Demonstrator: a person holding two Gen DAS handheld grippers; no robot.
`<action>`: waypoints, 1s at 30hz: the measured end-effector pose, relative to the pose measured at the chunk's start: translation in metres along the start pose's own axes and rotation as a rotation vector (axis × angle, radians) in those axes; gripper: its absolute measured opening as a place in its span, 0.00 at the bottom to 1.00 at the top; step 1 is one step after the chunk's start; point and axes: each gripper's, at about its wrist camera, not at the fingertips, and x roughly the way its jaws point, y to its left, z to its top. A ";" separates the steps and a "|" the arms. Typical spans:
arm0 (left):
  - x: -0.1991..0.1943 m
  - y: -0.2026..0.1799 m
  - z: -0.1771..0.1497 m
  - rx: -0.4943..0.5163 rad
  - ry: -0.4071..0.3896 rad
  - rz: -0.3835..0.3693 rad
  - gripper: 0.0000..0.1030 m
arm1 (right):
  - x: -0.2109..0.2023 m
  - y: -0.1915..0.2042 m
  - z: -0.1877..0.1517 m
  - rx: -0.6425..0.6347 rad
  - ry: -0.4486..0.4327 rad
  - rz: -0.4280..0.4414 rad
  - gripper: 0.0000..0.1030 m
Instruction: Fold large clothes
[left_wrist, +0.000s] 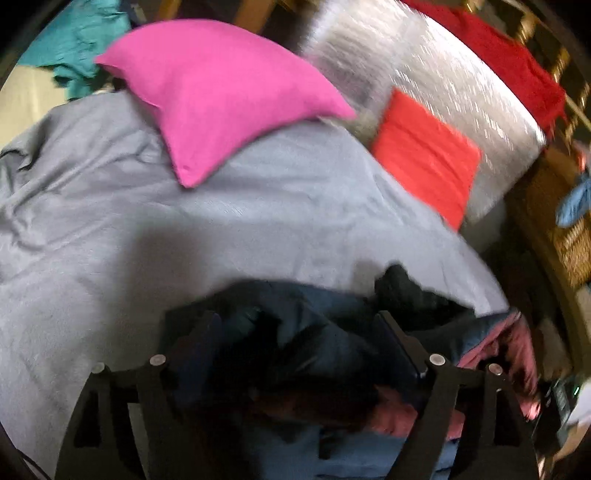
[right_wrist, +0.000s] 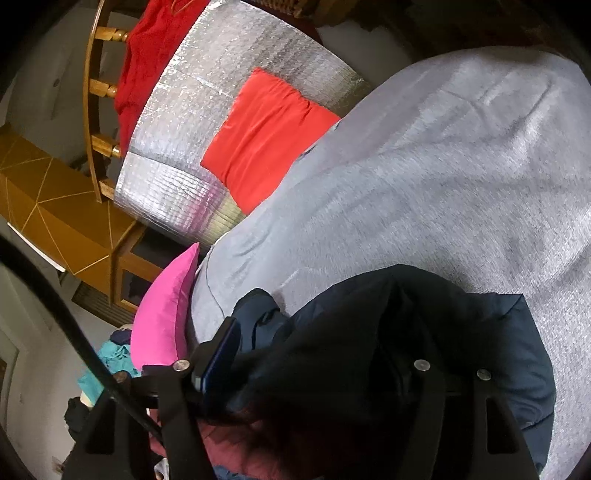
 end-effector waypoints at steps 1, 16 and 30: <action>-0.001 0.004 0.001 -0.006 -0.007 -0.019 0.82 | 0.000 -0.001 0.000 0.003 0.000 0.001 0.69; -0.024 0.029 0.011 -0.063 -0.054 0.007 0.82 | -0.018 -0.010 0.006 0.112 -0.026 0.063 0.78; -0.046 0.063 0.013 -0.127 -0.062 0.025 0.82 | -0.088 0.002 0.021 0.086 -0.164 0.103 0.84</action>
